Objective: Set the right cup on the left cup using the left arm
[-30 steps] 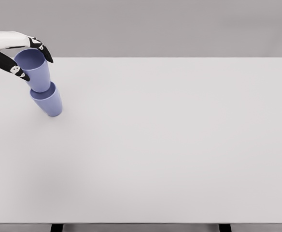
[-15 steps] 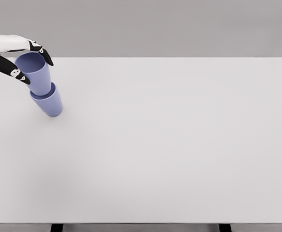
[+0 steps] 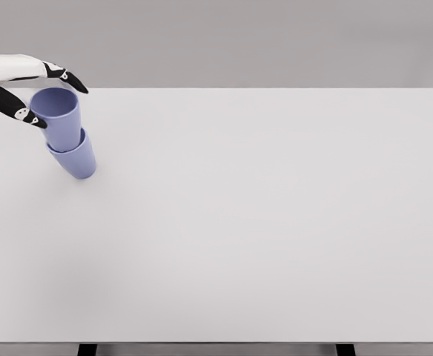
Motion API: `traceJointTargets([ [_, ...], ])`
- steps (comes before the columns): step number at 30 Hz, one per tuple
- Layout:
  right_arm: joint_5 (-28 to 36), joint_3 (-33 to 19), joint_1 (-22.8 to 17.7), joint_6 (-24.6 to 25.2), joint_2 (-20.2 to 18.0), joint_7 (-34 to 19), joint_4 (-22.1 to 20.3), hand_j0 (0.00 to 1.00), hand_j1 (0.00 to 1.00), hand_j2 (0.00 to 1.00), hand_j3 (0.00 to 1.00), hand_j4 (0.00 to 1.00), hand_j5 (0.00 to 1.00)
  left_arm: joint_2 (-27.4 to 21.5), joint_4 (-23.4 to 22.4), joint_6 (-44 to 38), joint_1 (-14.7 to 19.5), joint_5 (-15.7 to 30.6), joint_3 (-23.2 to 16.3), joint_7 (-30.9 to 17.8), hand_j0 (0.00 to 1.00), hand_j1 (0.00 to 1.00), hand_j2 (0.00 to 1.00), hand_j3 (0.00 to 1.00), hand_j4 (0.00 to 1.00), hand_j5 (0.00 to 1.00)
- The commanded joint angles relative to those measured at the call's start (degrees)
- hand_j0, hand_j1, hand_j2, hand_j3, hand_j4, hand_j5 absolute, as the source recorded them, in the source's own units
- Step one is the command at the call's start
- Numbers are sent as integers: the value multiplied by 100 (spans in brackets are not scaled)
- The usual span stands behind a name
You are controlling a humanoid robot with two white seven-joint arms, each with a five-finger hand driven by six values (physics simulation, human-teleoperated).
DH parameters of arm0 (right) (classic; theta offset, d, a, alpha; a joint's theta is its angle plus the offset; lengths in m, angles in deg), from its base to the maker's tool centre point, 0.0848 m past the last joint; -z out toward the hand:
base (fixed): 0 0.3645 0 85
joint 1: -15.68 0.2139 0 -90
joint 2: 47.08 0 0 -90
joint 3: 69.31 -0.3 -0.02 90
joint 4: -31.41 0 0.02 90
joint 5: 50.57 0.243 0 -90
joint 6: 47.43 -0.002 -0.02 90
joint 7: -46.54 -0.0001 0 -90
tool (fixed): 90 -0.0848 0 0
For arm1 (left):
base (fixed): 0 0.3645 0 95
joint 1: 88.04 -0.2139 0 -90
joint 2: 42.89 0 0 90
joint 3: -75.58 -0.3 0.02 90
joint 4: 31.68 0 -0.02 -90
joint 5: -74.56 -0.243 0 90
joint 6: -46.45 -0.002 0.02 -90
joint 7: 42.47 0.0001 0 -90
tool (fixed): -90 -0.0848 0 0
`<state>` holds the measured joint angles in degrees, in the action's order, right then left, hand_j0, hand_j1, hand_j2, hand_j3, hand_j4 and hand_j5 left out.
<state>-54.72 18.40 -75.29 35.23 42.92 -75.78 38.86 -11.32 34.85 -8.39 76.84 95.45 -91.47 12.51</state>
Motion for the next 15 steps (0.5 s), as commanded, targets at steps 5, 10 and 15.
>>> traceJointTargets([
  [5,-7,0,0,-4,0,-2,1,100,100,100,100,100,100,7,18,-16,-53,37,41,2,88,88,88,88,88,88],
  [10,-7,0,0,-4,0,-2,1,100,100,100,100,100,100,-995,2179,-16,18,933,216,2,100,100,100,100,100,100],
  [15,-7,0,0,-4,0,-2,1,100,100,100,100,100,100,-706,3455,-16,-140,1312,594,2,100,100,100,100,100,100],
])
